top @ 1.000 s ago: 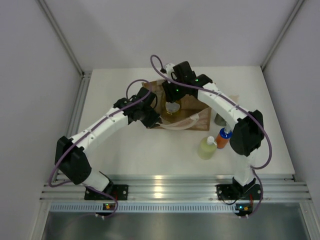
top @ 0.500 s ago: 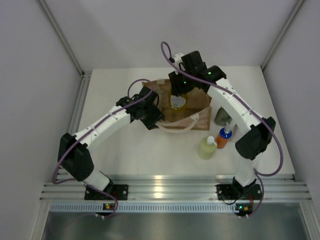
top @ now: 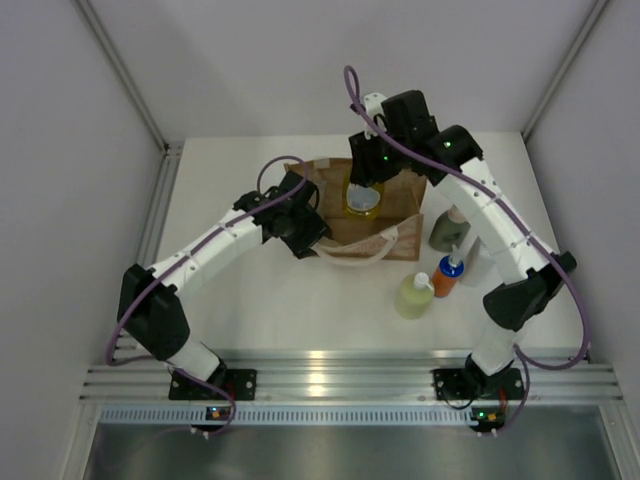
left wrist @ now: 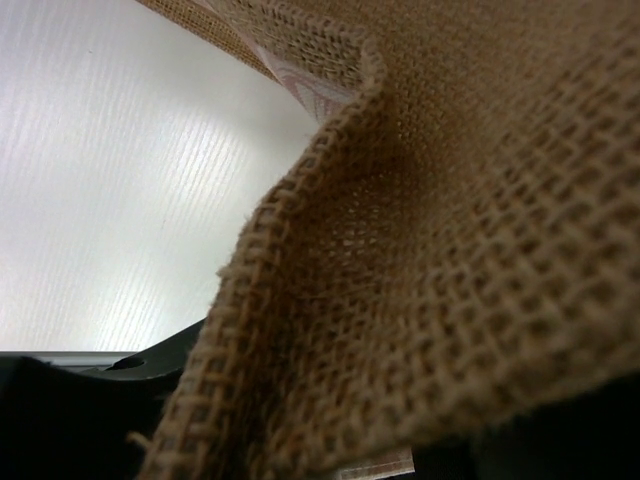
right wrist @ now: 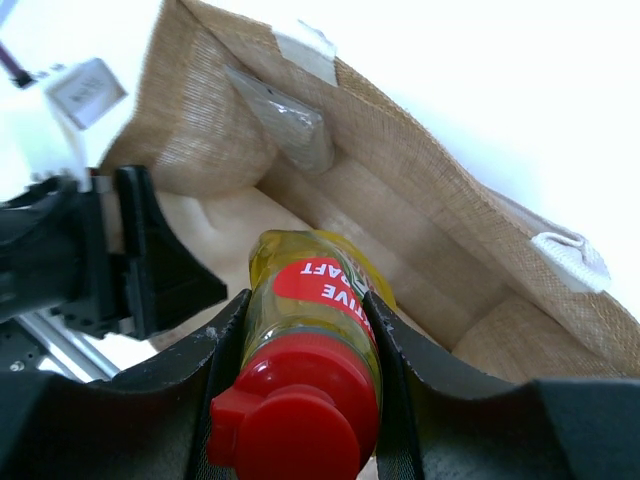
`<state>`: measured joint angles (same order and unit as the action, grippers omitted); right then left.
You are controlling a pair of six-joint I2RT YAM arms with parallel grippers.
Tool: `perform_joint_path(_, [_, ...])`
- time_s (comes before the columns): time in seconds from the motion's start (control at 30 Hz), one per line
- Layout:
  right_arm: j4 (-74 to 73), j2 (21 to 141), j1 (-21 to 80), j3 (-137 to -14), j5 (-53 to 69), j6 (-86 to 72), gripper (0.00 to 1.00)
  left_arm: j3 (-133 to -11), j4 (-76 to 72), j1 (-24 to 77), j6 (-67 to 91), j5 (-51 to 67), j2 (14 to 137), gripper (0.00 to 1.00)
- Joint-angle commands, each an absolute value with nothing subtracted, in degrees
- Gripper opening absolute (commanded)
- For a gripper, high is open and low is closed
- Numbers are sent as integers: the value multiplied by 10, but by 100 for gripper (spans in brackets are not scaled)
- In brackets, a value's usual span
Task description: Take the personal care products out of the canvas bag
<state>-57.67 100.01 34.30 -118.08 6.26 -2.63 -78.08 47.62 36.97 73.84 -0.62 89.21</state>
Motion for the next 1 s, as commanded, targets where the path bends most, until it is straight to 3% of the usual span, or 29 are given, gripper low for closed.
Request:
perform_joint_path(0.0, [-568,939,338,-1254,86,-41,0,-799,475,371,741,17,906,56])
perform_joint_path(0.3, [-601,873,342,-1268,119,-76,0,-804,475,371,744,18,912,55])
perform_joint_path(0.5, [-612,818,354,-1214,152,-86,0,-803,475,371,748,18,908,55])
perform_joint_path(0.73, [-569,739,417,-1072,149,-94,0,-801,475,371,748,18,905,55])
perform_joint_path(0.97, [-405,651,505,-864,61,-109,0,-802,475,371,748,19,902,55])
